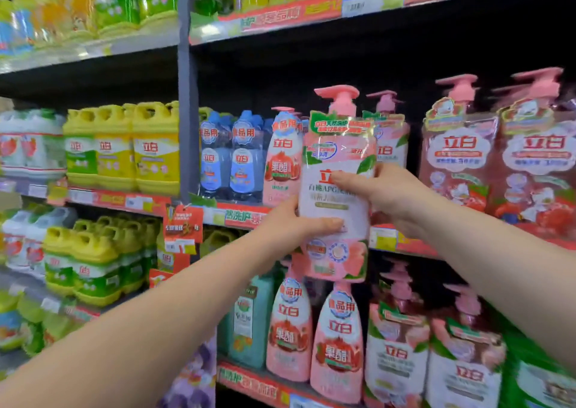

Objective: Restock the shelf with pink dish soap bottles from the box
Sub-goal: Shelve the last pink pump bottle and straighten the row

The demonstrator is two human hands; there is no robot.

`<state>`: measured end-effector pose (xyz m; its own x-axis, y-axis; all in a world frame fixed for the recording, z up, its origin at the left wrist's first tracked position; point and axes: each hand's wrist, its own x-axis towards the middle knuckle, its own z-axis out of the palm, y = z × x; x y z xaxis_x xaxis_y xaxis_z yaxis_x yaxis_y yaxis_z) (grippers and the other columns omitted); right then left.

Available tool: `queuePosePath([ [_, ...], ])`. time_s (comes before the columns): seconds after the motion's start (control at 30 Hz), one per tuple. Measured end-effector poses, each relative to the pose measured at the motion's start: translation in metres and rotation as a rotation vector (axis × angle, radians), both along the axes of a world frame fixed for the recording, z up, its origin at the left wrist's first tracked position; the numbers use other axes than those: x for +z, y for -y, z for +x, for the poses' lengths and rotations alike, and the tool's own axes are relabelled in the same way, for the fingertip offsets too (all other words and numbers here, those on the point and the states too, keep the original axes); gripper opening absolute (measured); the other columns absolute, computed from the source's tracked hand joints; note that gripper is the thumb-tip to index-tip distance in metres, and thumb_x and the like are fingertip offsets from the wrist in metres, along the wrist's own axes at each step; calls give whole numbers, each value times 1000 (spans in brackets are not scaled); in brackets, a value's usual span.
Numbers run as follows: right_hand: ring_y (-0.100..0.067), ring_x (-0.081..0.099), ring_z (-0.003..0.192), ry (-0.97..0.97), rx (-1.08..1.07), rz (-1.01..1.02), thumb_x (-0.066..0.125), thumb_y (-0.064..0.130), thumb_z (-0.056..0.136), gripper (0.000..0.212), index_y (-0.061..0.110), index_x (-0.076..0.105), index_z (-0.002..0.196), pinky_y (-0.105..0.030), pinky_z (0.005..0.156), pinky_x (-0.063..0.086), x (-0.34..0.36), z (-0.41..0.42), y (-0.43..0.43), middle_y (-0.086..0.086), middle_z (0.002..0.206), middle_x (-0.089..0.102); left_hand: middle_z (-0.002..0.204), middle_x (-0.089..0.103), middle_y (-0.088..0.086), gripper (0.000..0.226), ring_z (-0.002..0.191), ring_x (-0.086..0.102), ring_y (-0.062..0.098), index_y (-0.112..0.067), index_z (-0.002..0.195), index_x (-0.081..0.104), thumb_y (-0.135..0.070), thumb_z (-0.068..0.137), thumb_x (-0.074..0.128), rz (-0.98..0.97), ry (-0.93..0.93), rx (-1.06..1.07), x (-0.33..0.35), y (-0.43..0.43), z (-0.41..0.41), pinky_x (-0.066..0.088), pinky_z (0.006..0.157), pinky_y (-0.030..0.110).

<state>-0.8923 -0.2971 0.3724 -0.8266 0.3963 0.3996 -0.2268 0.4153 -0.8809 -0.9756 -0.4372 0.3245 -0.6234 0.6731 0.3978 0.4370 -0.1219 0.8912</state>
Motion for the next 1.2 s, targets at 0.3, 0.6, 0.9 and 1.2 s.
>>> queuePosePath([
  [0.3,-5,69,75,-251,-106,172,80,26,72,40,13,64,106,-14,50,51,45,-60,-23,5,92,72,99,69,-4,39,75,67,-3,-18,113,57,-8,79,73,75,-144,-47,48,-38,-65,53,62,11],
  [0.6,-21,66,100,-330,-349,234,83,29,68,59,10,58,118,-45,92,53,52,-97,-44,-4,109,69,136,46,9,71,127,38,29,-18,137,45,-42,75,70,-22,-1005,605,60,-45,-134,33,106,43],
  [0.9,-13,67,94,-236,-319,155,80,29,72,46,16,62,112,-30,82,57,32,-127,-61,1,106,70,156,-25,8,104,144,-15,34,-45,134,-25,-68,74,56,-252,-1137,661,35,-58,-193,-2,116,47],
  [1.2,13,60,88,-118,-236,354,83,16,69,78,29,30,124,-9,74,51,0,-126,-69,16,109,60,150,-13,12,94,143,7,45,-28,140,2,-44,77,68,10,-1212,580,20,-62,-204,5,113,48],
])
